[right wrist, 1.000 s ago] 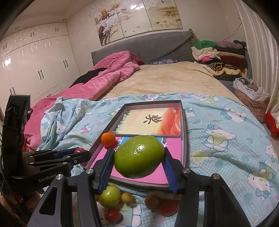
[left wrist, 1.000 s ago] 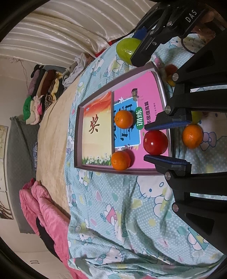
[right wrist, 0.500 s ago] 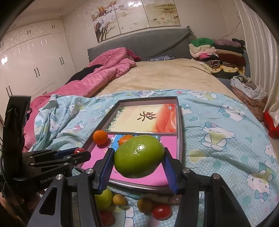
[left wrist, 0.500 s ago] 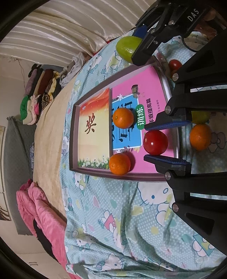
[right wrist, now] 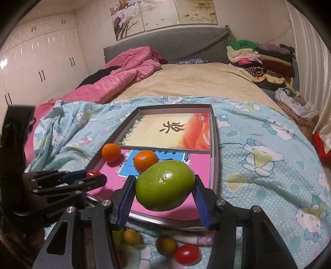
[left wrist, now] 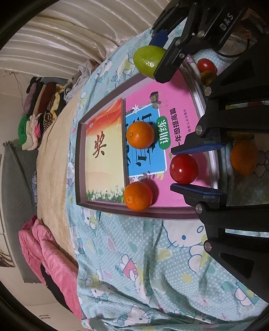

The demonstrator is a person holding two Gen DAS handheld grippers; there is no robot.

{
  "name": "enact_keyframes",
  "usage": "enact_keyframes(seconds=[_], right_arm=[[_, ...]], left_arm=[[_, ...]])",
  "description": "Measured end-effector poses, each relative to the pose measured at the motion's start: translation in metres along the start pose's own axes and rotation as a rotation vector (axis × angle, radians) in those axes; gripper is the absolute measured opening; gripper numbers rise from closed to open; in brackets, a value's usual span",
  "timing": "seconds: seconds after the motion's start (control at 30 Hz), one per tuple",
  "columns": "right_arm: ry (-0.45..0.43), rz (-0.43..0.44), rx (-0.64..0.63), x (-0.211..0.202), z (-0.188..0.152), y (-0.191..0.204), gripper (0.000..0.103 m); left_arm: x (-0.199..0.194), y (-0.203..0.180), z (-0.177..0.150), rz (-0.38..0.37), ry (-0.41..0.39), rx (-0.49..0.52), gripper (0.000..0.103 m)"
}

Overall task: Organize fruits
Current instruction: 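Lower the green apple onto the workbook with the right tool while the left tool lowers the tomato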

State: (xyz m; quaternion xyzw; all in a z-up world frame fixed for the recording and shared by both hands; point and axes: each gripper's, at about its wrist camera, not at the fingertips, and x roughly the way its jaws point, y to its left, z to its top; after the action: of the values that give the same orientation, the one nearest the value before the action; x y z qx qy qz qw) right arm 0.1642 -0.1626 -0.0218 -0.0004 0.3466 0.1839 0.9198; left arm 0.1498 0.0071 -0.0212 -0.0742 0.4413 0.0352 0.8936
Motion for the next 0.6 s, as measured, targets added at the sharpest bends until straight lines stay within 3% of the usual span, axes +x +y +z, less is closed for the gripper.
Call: enact_keyframes(seconds=[0.6], right_arm=[[0.053,-0.014,0.004,0.018,-0.011,-0.004,0.054]], left_arm=[[0.017,0.004,-0.004,0.007,0.019,0.012,0.028]])
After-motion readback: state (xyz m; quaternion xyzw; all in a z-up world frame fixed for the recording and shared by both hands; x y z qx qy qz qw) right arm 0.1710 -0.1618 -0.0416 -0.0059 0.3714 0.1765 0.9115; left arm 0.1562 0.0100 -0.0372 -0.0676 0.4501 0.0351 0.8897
